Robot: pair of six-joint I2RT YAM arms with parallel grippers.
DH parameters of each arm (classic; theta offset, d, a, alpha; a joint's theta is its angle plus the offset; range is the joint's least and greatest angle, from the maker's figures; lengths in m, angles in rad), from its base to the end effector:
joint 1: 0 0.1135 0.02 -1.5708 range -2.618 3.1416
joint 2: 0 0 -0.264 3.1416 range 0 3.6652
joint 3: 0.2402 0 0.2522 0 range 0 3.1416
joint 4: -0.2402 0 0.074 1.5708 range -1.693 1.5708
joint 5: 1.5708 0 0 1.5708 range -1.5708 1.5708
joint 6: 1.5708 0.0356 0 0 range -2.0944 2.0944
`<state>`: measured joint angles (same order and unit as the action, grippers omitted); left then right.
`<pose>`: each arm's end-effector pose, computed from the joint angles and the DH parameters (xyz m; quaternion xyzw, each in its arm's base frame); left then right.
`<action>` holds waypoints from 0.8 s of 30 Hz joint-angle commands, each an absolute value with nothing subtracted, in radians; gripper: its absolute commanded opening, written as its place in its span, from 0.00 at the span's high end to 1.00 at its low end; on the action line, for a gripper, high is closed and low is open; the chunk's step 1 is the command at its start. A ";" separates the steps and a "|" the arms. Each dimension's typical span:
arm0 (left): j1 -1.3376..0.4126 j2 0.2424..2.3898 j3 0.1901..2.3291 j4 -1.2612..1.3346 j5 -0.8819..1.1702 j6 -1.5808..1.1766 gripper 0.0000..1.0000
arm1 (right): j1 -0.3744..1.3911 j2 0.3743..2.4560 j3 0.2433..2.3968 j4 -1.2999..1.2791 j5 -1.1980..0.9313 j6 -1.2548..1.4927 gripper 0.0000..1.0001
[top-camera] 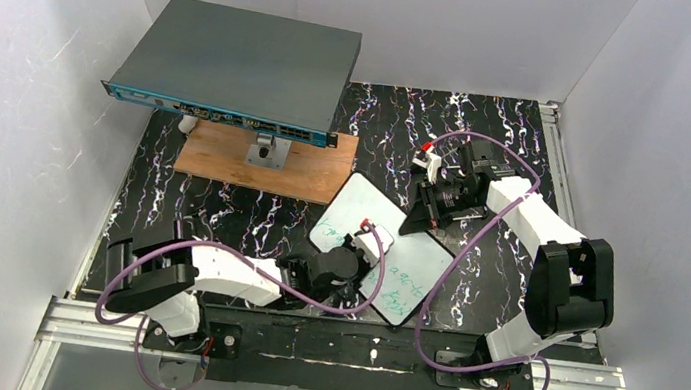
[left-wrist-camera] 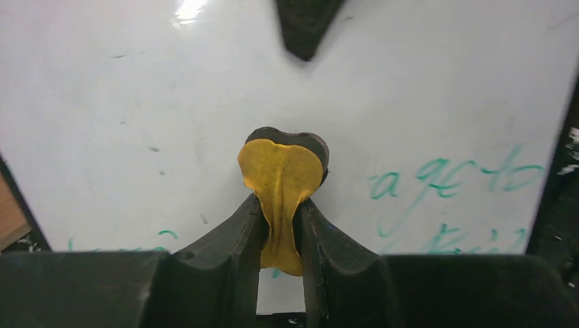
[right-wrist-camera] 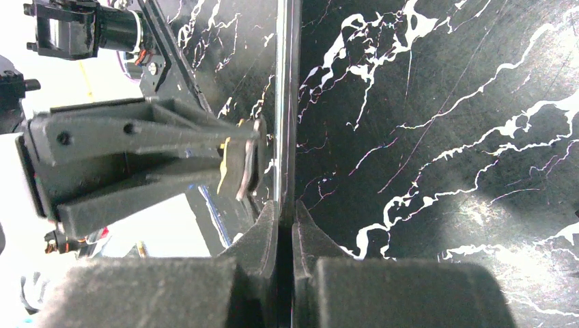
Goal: Erase the whiteboard
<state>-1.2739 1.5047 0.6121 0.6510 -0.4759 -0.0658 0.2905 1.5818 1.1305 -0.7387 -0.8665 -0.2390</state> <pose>0.1050 -0.2874 0.1985 0.3149 0.7122 -0.2267 0.5850 0.2850 0.1135 0.2345 -0.3099 0.8394 0.4165 0.1611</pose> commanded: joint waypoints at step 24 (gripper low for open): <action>-1.320 1.645 0.826 0.423 -0.536 -0.081 1.00 | 0.285 1.584 1.134 -0.686 -0.894 -0.291 0.99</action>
<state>-1.3838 1.6653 0.8055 0.5320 -0.4152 -0.0067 0.2878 1.5879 1.1305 -0.7334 -0.8715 -0.2405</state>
